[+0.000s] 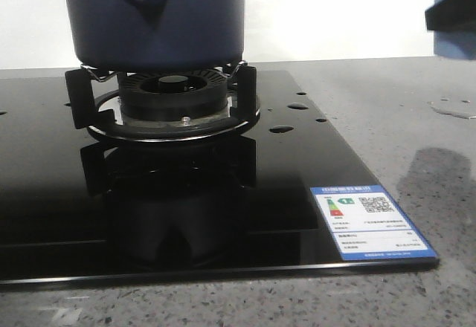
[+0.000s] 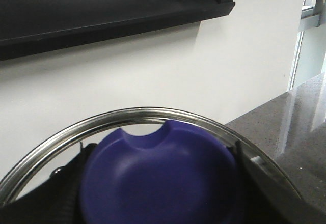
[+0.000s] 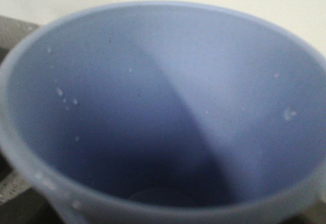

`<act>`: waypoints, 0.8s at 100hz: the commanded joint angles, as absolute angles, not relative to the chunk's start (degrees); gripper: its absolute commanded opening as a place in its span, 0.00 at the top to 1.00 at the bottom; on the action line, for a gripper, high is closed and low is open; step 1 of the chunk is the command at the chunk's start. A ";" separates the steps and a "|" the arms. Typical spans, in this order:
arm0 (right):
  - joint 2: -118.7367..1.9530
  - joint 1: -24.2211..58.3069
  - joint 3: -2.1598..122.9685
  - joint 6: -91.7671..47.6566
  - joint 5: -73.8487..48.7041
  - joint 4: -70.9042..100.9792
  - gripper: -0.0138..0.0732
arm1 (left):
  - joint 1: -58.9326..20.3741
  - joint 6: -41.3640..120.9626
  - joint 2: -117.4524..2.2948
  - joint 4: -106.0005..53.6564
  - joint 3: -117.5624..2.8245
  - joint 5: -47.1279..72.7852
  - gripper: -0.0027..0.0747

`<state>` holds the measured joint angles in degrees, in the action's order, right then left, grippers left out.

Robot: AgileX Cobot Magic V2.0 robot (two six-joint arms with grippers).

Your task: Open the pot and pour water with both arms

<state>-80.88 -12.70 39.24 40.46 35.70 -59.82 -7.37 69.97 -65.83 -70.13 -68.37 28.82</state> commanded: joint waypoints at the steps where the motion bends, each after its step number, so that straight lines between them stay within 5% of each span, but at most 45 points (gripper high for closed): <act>1: -82.06 -13.00 40.50 38.46 40.09 -56.81 0.49 | -7.22 69.52 -64.06 -74.20 -70.46 27.00 0.62; 80: -91.87 -13.35 40.50 30.46 49.10 -51.31 0.49 | -7.22 69.52 -64.06 -74.20 -70.46 27.00 0.62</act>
<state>-93.55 -12.88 39.24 31.31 44.43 -53.14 -7.37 69.97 -65.83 -70.53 -68.37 28.82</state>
